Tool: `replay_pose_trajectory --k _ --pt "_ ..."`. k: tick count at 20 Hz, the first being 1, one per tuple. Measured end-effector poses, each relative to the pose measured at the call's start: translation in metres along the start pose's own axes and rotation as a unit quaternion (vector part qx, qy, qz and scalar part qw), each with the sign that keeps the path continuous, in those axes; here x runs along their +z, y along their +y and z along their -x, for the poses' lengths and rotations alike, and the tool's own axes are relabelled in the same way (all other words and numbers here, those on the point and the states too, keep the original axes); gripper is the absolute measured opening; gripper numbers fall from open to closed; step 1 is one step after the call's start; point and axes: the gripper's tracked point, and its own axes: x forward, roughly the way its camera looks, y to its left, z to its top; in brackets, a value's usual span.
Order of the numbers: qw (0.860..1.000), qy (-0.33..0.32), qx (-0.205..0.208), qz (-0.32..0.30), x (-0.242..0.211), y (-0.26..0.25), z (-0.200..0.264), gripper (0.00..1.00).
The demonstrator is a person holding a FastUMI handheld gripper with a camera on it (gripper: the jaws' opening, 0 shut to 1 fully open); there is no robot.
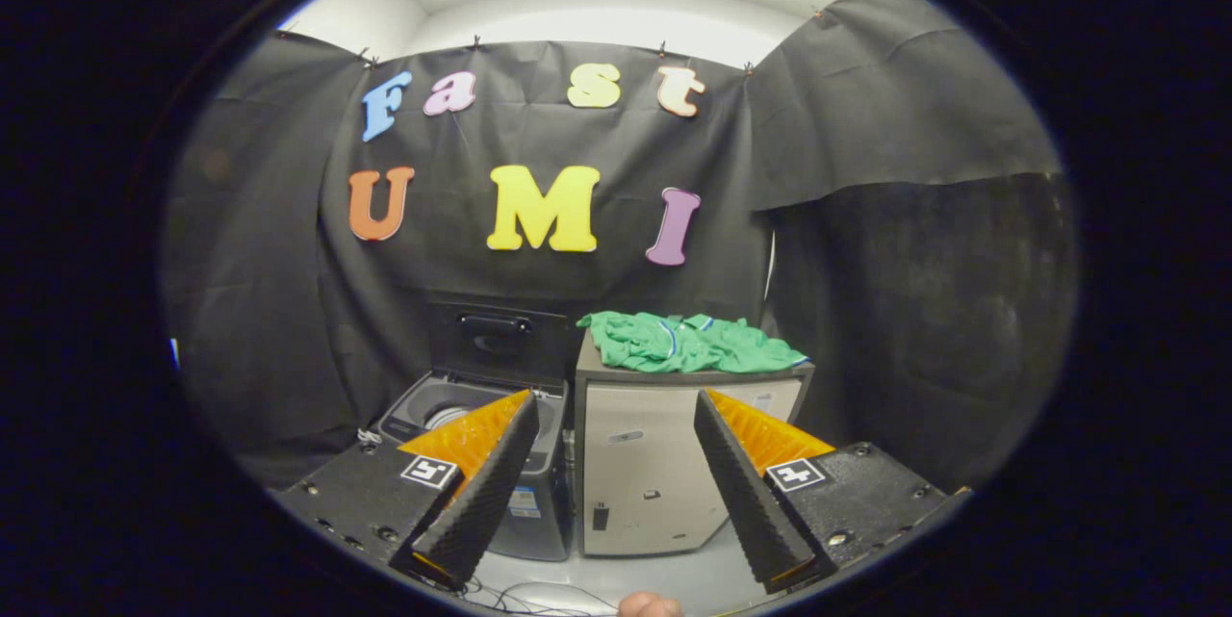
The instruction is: Put the clothes into the washing machine and then close the washing machine lid.
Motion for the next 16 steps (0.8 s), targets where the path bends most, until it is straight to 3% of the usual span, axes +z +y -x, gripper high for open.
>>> replay_pose_trajectory --k 8,16 --pt "0.993 0.089 -0.05 -0.052 0.023 -0.062 -0.083 1.0" --pt "0.989 0.145 -0.011 -0.01 0.038 -0.103 -0.23 1.0"
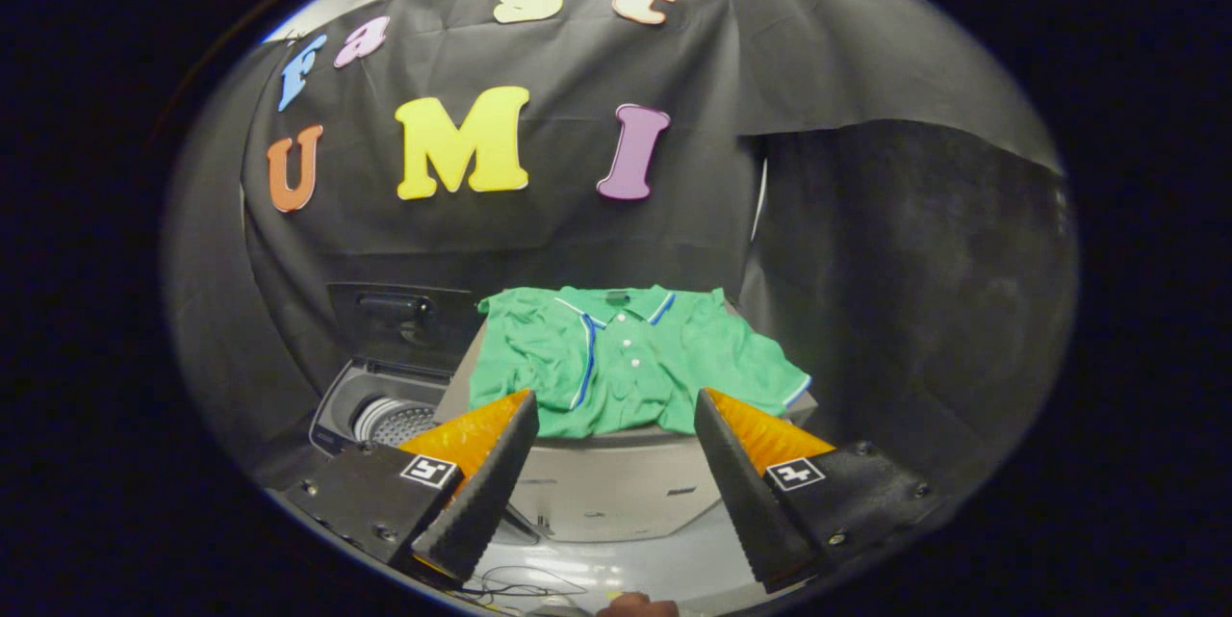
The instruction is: Put the clothes into the washing machine and then close the washing machine lid.
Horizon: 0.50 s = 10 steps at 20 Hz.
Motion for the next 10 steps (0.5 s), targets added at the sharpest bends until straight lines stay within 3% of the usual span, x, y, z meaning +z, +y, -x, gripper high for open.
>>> replay_pose_trajectory --k 10 --pt "0.996 0.087 0.025 0.012 0.014 -0.015 -0.129 1.0"
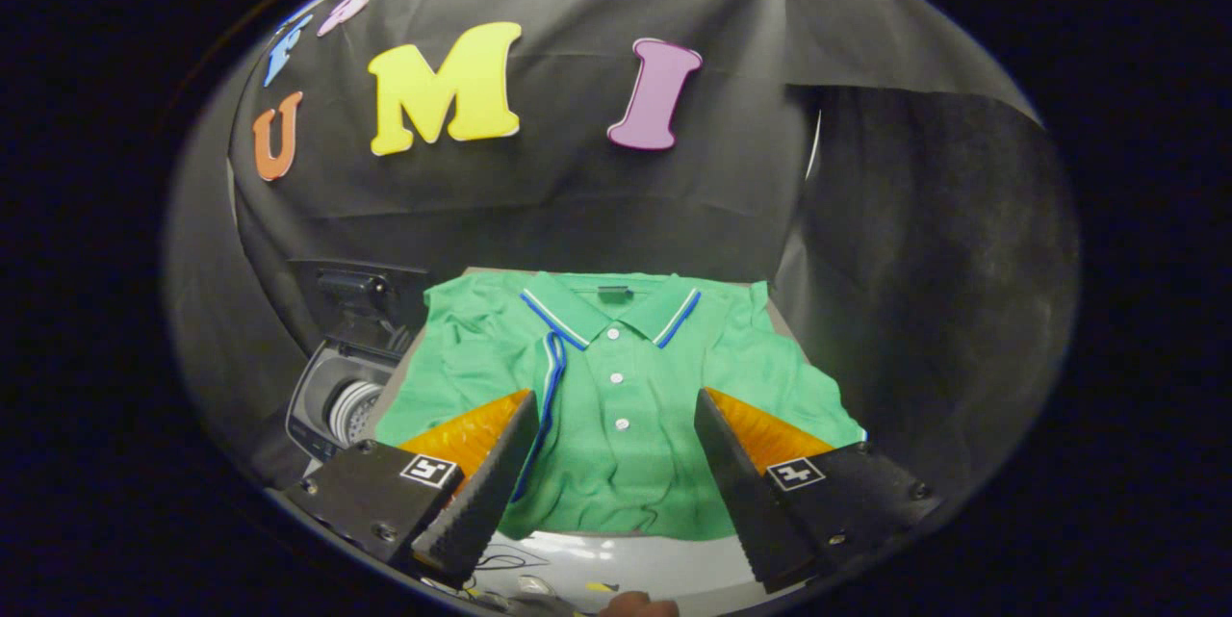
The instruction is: Put the clothes into the washing machine and then close the washing machine lid.
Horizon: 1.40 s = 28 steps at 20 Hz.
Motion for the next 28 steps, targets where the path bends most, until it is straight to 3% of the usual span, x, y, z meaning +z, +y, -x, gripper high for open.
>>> replay_pose_trajectory --k 8,12,18,23,25,28 --pt "0.999 0.045 -0.008 0.017 -0.021 -0.006 -0.034 1.0" --pt "0.997 0.058 0.016 -0.055 -0.026 -0.005 -0.039 1.0" --pt "0.996 0.065 0.021 -0.056 -0.029 0.0 -0.039 0.99" --pt "0.985 0.08 0.072 -0.136 -0.028 0.011 -0.038 0.09" --pt "0.981 0.091 0.08 -0.154 -0.026 0.01 -0.037 0.07" --pt "0.986 0.06 0.063 -0.143 -0.013 0.01 -0.029 0.06"
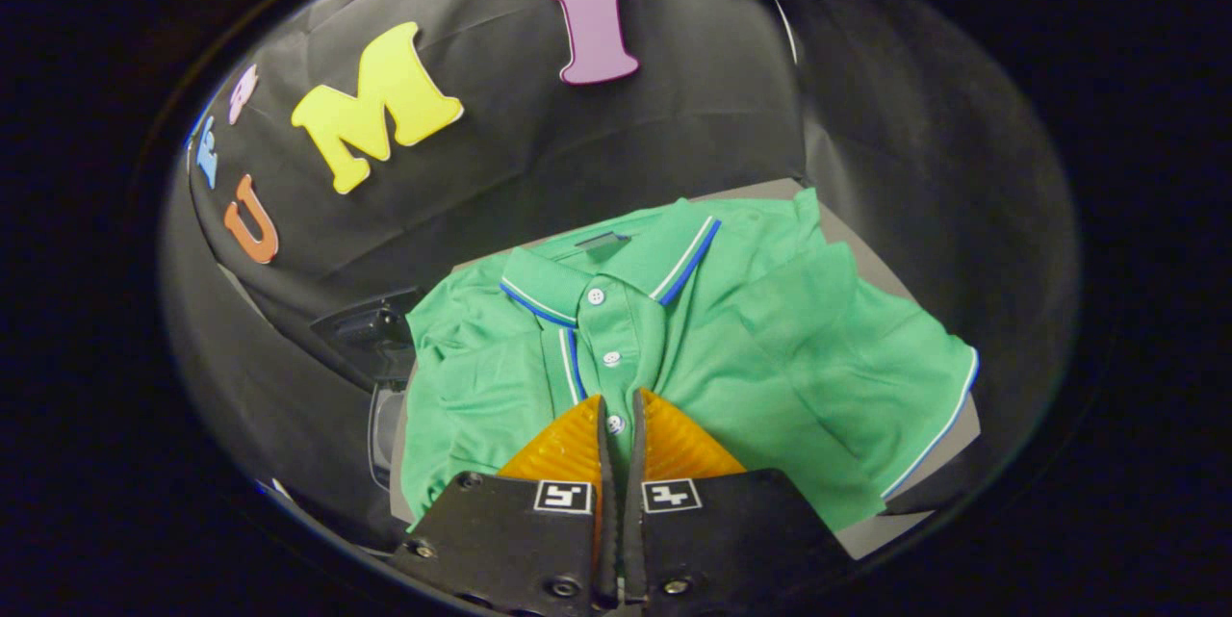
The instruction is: Put the clothes into the washing machine and then close the washing machine lid.
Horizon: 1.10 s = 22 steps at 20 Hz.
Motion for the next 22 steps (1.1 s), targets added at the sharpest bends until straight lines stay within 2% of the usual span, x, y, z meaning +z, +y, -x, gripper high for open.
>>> replay_pose_trajectory --k 4,11,16,22 --pt "0.998 -0.05 0.039 0.005 0.039 0.038 0.041 0.06" --pt "0.987 -0.104 0.116 0.041 0.096 0.13 0.084 0.06" --pt "0.978 -0.092 0.17 0.077 0.091 0.207 0.081 0.06" --pt "0.965 -0.053 0.224 0.123 0.06 0.302 0.059 0.06"
